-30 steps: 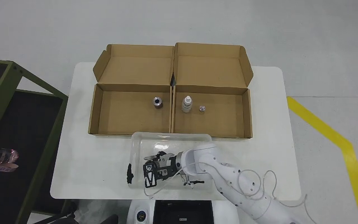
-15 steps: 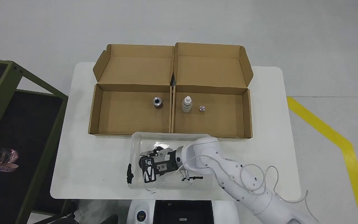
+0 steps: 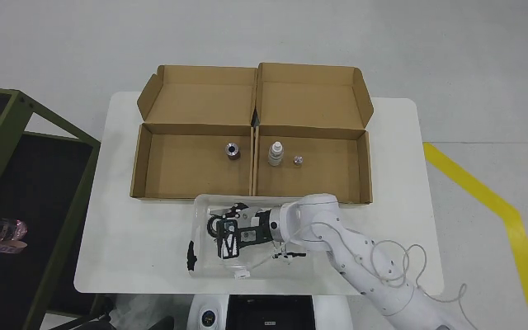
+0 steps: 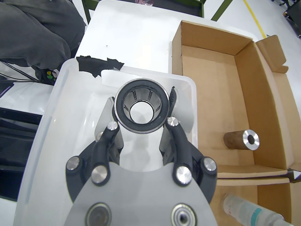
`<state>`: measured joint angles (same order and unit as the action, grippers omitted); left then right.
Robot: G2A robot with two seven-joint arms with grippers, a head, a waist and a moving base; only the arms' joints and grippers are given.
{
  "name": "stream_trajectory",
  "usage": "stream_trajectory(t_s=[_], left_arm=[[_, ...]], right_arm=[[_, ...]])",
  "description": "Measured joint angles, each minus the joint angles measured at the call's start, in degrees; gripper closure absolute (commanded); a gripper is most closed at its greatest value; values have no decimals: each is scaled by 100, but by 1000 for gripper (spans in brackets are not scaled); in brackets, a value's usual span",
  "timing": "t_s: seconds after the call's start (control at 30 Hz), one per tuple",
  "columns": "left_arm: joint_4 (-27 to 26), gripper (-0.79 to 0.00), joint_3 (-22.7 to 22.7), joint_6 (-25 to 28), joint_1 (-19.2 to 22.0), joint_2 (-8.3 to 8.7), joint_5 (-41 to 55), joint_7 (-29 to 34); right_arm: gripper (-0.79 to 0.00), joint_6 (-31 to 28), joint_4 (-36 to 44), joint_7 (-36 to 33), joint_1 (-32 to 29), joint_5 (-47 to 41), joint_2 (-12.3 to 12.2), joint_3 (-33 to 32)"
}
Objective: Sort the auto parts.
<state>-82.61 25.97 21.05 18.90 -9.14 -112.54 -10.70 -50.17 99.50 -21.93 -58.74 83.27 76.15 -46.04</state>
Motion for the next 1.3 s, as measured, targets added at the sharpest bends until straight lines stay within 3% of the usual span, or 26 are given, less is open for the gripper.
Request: stream_trajectory(t_s=[0.63,1.3], left_arm=[[0,-785,0,0,0,0,0,0],[0,-785,0,0,0,0,0,0]], right_arm=[[0,235,539,263,178,-257,-93,-516],[0,577,140,389,673,-338,-27,-391]])
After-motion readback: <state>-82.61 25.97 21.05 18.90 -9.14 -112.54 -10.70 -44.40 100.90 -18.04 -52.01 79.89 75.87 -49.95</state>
